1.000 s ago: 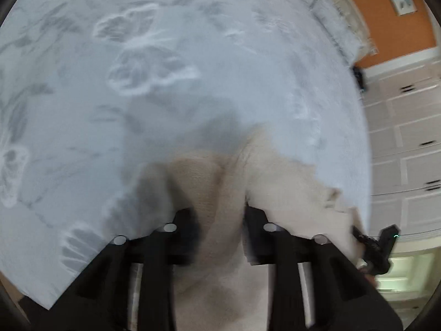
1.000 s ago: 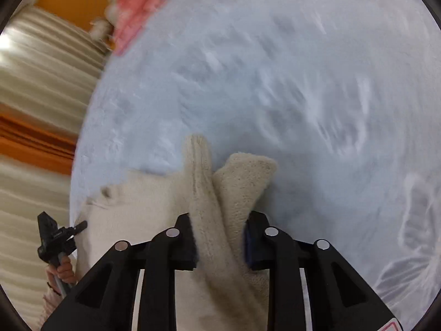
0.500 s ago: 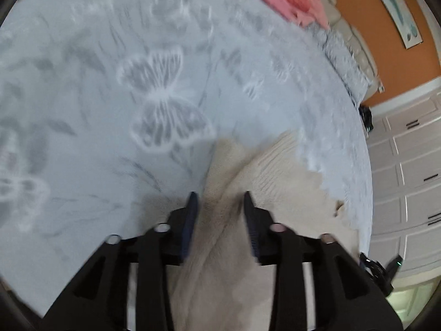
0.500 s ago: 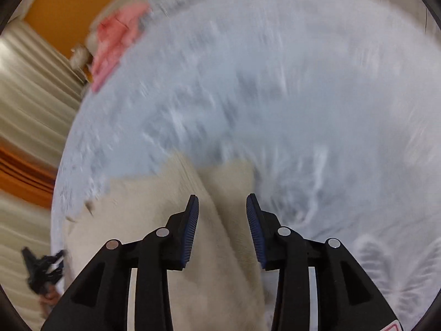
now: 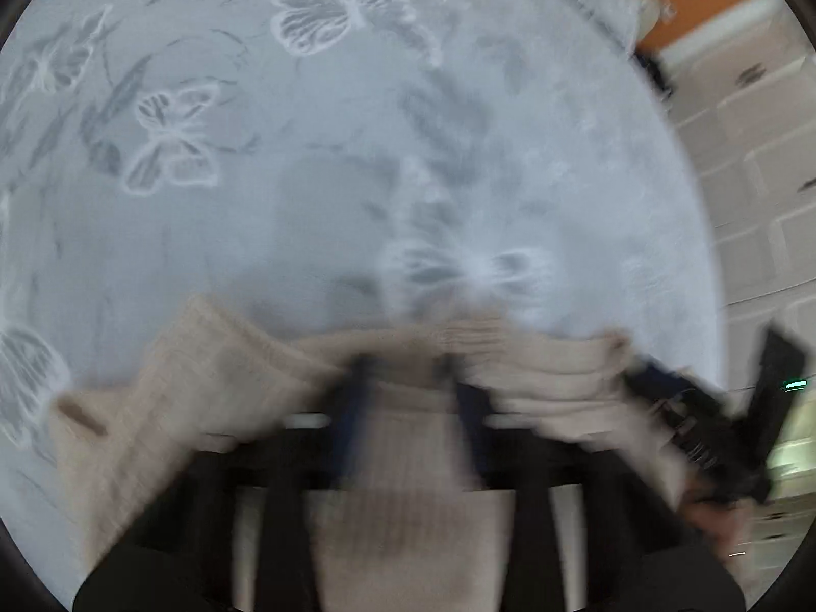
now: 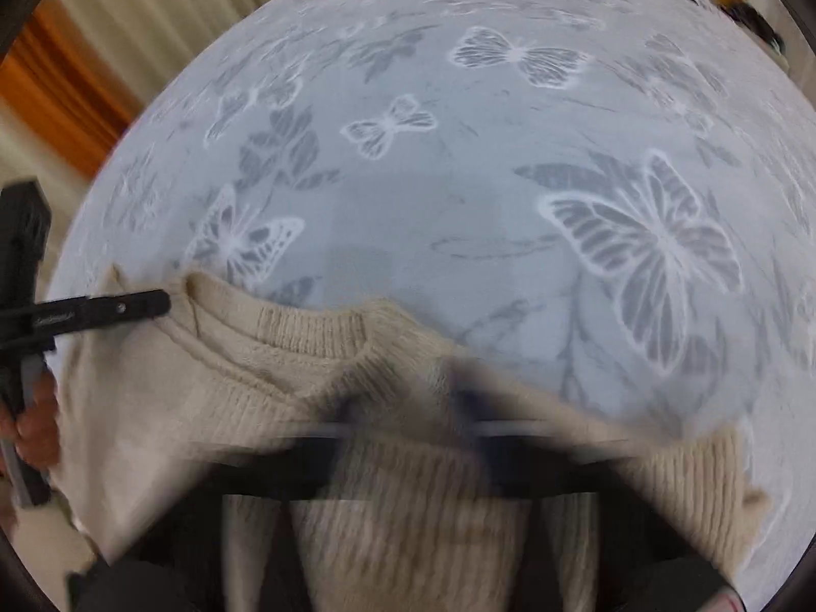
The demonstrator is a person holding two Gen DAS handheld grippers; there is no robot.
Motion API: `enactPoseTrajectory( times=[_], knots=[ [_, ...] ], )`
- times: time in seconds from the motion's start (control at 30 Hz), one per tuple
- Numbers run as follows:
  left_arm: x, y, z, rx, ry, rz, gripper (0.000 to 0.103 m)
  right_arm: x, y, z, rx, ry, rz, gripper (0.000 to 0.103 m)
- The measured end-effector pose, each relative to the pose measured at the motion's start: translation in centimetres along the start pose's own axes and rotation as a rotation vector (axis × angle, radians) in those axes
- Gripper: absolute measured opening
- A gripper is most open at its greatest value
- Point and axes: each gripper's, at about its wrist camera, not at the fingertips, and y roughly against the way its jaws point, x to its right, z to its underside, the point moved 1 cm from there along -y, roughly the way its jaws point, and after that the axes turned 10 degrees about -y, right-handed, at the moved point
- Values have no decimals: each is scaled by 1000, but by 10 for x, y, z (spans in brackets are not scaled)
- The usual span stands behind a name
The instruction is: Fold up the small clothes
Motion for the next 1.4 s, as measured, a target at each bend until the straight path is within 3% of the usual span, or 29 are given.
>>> enactPoseTrajectory(
  times=[0.1,0.2,0.3,0.37,0.4,0.43,0.47,0.5,0.53,0.6,0.67,0.77,0.9,0.97,1.0,1.03,1.1,1.17,1.27,1.4],
  knots=[
    [-20,3,-4,40,53,27,2,32,10,-11,79,-95,-28,4],
    [-26,-1,-2,83,80,22,3,56,-14,-14,39,-172,-58,4],
    [-27,20,0,150,144,23,3,49,11,-14,60,-225,-114,12],
    [-29,58,15,237,150,103,6,38,45,0,125,-198,-125,18],
    [-33,71,23,259,145,107,20,32,65,14,156,-179,-143,18],
    [-35,87,35,280,139,92,43,28,76,25,169,-169,-152,22],
    [-40,107,55,306,142,55,55,21,88,43,174,-159,-171,29],
    [-46,121,74,326,155,21,74,12,96,63,169,-148,-195,30],
    [-57,138,102,346,179,-19,78,7,99,70,161,-139,-202,29],
    [-78,147,139,325,242,-28,81,-16,93,93,117,-94,-185,29],
    [-95,143,180,277,361,5,81,-45,82,106,82,-42,-164,26],
    [-112,128,225,209,506,65,81,-67,67,110,34,-47,-163,11],
    [-97,118,235,258,504,101,83,-83,33,101,-38,-87,-98,7],
    [-94,111,232,257,522,170,71,-92,5,101,-117,-56,-38,5],
    [-94,105,230,243,550,221,46,-95,-1,101,-115,-44,-19,4],
    [-93,99,227,221,577,246,33,-94,-3,99,-122,-56,-13,4],
    [-94,103,227,256,636,307,25,-93,-4,95,-149,-82,-10,4],
    [-73,124,215,338,559,350,23,-94,-8,93,-166,-79,-8,4],
    [-12,167,189,436,341,360,22,-93,-13,88,-185,-82,-16,4],
    [70,186,163,440,151,463,22,-90,-17,84,-187,-120,-57,3]
  ],
)
